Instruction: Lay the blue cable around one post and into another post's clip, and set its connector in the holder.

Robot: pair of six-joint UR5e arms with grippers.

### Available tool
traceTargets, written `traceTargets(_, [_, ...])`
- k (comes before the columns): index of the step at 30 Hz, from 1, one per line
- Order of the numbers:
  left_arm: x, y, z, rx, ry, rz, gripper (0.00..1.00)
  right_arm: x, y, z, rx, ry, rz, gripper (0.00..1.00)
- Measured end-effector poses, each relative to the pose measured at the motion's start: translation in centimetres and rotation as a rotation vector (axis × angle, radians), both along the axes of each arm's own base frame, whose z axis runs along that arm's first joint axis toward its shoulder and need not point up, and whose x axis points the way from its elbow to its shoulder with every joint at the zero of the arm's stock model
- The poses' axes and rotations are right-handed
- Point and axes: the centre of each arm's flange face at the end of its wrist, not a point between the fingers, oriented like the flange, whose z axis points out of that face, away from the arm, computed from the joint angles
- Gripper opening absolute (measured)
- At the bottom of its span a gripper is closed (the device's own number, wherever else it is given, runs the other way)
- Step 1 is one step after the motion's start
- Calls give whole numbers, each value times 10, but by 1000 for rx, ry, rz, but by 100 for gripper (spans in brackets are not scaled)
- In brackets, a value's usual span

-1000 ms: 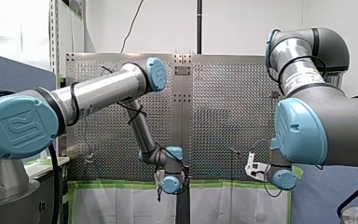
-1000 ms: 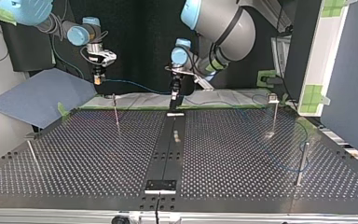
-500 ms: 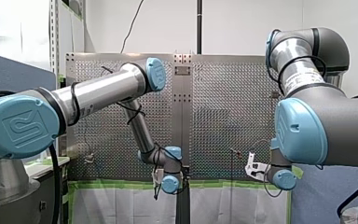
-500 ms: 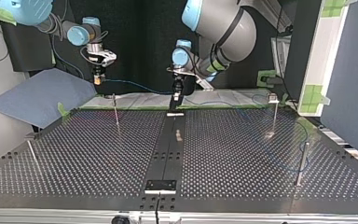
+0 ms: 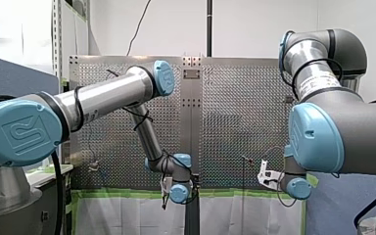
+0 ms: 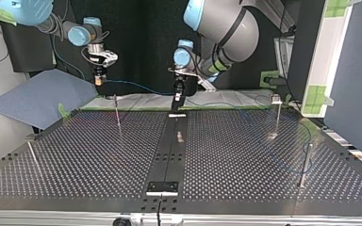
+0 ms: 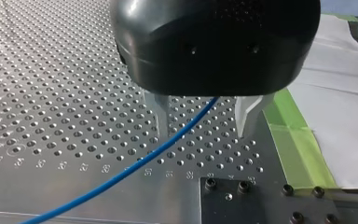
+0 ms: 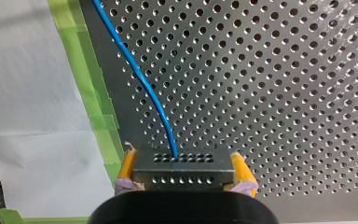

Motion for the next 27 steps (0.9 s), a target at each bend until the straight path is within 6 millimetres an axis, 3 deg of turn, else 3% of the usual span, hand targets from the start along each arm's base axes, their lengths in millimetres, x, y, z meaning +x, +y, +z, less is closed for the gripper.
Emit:
traceTargets(3, [-1, -1, 0, 6, -2, -2, 60, 0, 0, 0, 0, 0, 0, 0])
traceTargets(4, [-1, -1, 0, 8, -2, -3, 45, 0, 0, 0, 0, 0, 0, 0])
traceTargets(5, [-2, -2, 0, 12, -3, -4, 39, 0, 0, 0, 0, 0, 0, 0])
traceTargets(6, [-2, -2, 0, 15, -4, -6, 39, 0, 0, 0, 0, 0, 0, 0])
traceTargets(8, [-3, -4, 0, 22, -7, -8, 28, 0, 0, 0, 0, 0, 0, 0])
traceTargets(13, [-4, -5, 0, 26, -10, -11, 15, 0, 0, 0, -1, 0, -1, 0])
traceTargets(27, [-5, -7, 0, 28, -8, -26, 17, -4, -2, 0, -3, -5, -8, 0])
